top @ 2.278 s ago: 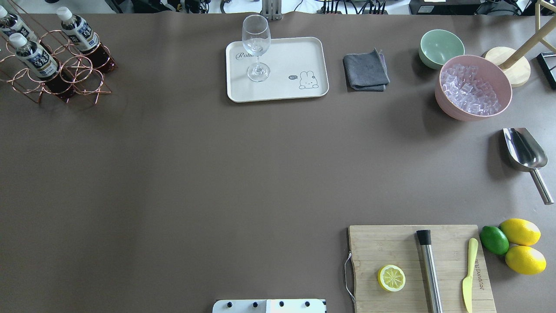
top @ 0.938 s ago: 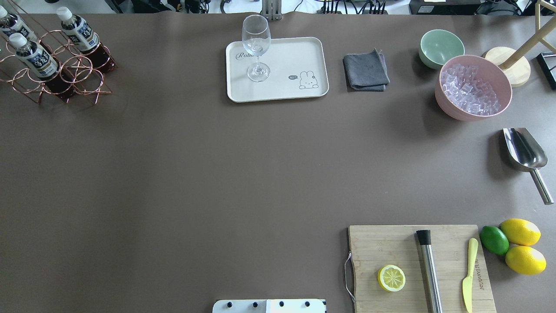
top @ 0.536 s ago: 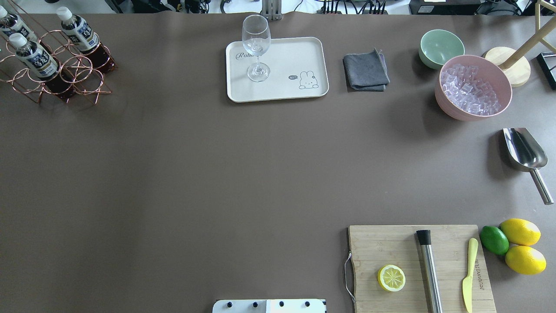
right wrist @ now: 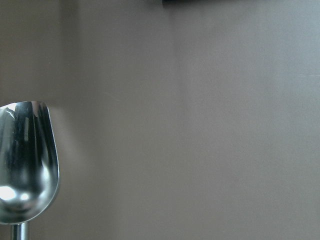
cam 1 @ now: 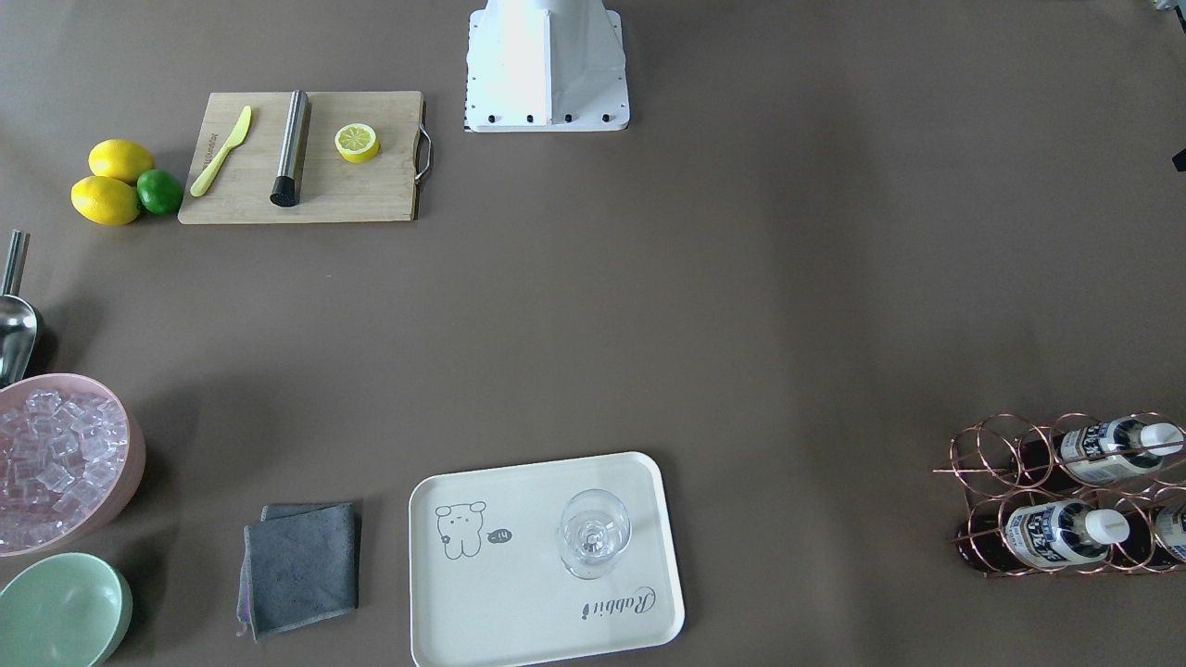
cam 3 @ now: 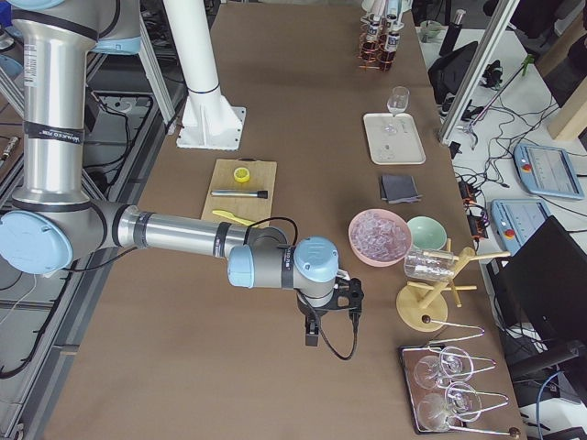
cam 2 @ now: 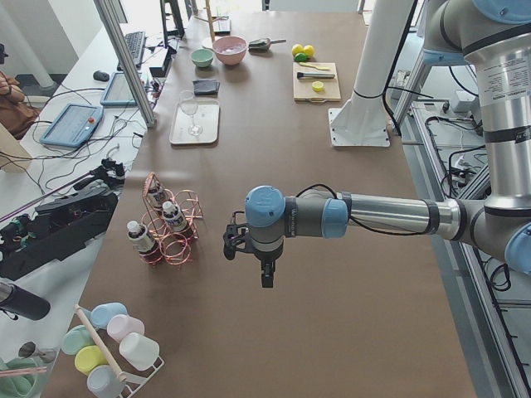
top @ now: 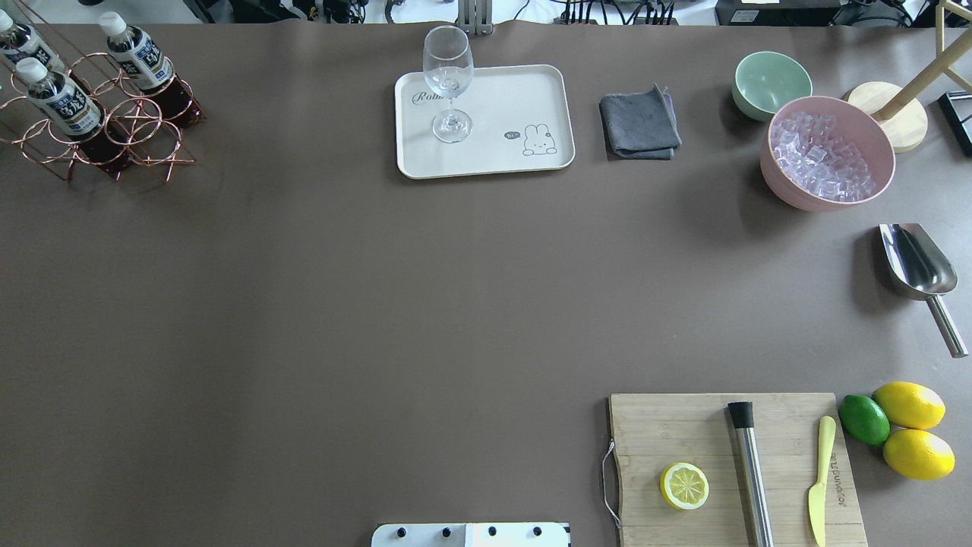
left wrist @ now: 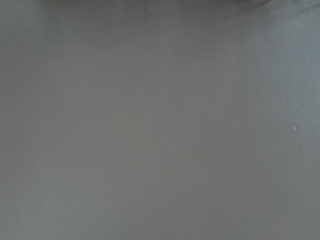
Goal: Take tea from basket to plate
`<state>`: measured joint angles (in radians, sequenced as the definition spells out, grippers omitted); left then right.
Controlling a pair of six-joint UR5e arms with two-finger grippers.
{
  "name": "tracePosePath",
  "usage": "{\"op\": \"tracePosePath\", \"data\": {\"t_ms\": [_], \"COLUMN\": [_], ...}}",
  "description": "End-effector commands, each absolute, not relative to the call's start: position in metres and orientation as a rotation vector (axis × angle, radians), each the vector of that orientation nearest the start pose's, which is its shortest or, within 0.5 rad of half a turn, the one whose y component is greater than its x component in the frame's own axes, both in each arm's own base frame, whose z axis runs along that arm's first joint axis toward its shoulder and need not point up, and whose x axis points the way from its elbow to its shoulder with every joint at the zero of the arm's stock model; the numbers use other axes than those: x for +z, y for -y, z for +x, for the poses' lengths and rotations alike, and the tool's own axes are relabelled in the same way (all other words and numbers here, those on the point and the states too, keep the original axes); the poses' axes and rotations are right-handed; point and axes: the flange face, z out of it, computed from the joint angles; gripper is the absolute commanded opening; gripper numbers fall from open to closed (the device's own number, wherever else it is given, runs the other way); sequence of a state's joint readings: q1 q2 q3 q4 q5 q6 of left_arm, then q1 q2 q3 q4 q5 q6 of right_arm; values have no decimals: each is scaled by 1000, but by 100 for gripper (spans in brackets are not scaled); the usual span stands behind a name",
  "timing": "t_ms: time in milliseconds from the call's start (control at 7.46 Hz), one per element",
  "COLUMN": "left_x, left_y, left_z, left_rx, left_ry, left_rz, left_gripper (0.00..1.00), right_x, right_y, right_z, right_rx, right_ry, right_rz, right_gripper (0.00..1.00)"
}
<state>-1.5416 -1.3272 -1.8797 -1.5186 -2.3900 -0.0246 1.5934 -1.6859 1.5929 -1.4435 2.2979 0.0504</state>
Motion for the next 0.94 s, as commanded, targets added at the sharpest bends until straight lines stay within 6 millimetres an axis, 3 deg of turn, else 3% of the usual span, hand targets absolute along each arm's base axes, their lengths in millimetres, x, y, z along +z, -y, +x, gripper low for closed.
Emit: {"op": "tracePosePath", "data": {"t_ms": [0, 670, 804], "left_x": [616, 613, 614], "left_y": [391, 387, 383], "left_z": [-49, -56, -71], "left_rx": [10, -16, -110], "left_ry": [-819, -821, -830], "left_rz": [-9, -5, -33], "left_gripper": [98, 98, 98], "right_x": [690, 687, 687], "right_y": [443, 442, 443], "right_z": [77, 81, 81], "right_rx": [56, 63, 63], "right_ry": [728, 738, 738], "right_rz": [27, 34, 34], "right_gripper": [99, 99, 99]}}
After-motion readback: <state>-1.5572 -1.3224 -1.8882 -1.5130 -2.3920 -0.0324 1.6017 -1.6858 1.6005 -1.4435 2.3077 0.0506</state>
